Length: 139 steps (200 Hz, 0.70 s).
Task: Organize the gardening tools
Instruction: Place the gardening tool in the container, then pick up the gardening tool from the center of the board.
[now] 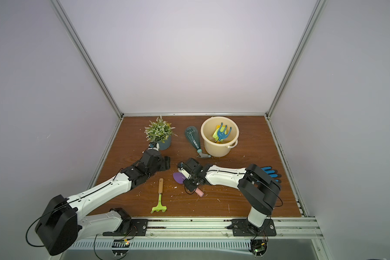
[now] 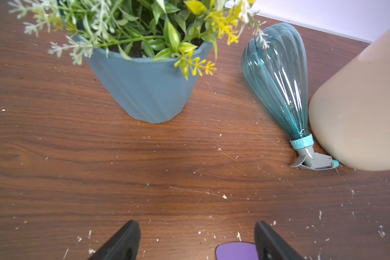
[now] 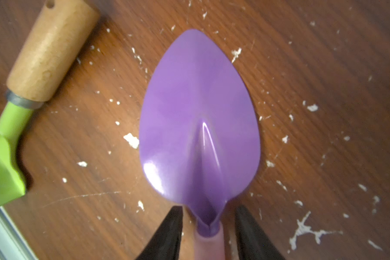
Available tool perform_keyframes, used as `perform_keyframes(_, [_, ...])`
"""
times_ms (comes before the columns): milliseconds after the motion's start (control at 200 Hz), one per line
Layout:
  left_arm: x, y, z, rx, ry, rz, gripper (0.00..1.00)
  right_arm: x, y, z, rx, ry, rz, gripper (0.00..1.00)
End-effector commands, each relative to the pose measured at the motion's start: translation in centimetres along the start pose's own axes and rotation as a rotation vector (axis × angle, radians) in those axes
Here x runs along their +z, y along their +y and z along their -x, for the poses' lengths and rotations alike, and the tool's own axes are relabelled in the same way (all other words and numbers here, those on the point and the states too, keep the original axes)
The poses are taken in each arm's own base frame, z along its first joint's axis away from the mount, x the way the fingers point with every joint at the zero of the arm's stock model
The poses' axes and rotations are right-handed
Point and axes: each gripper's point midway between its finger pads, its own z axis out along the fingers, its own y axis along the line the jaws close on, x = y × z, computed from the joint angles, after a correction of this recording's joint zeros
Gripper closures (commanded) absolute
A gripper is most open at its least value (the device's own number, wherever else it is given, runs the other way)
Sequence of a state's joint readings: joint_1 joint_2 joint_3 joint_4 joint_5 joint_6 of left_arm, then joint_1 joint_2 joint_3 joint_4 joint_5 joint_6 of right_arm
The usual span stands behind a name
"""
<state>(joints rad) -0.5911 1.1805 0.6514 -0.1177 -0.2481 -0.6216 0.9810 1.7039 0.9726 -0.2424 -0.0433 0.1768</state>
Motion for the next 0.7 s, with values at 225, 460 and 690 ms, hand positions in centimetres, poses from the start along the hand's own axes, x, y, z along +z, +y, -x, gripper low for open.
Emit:
perform_keyframes(225, [0.0, 1.1, 0.4, -0.013, -0.015, 0.028, 0.17, -1.5, -1.0, 3.2, 0.002, -0.073, -0.078, 0.88])
perform_keyframes(460, [-0.3, 0.7, 1.6, -0.016, -0.044, 0.017, 0.17, -5.4, -3.2, 5.9, 0.037, -0.177, -0.109, 0.91])
perform_keyframes(690, [-0.2, 0.0, 2.6, -0.012, -0.071, -0.002, 0.17, -13.2, -6.7, 10.9, 0.083, -0.418, -0.129, 0.90])
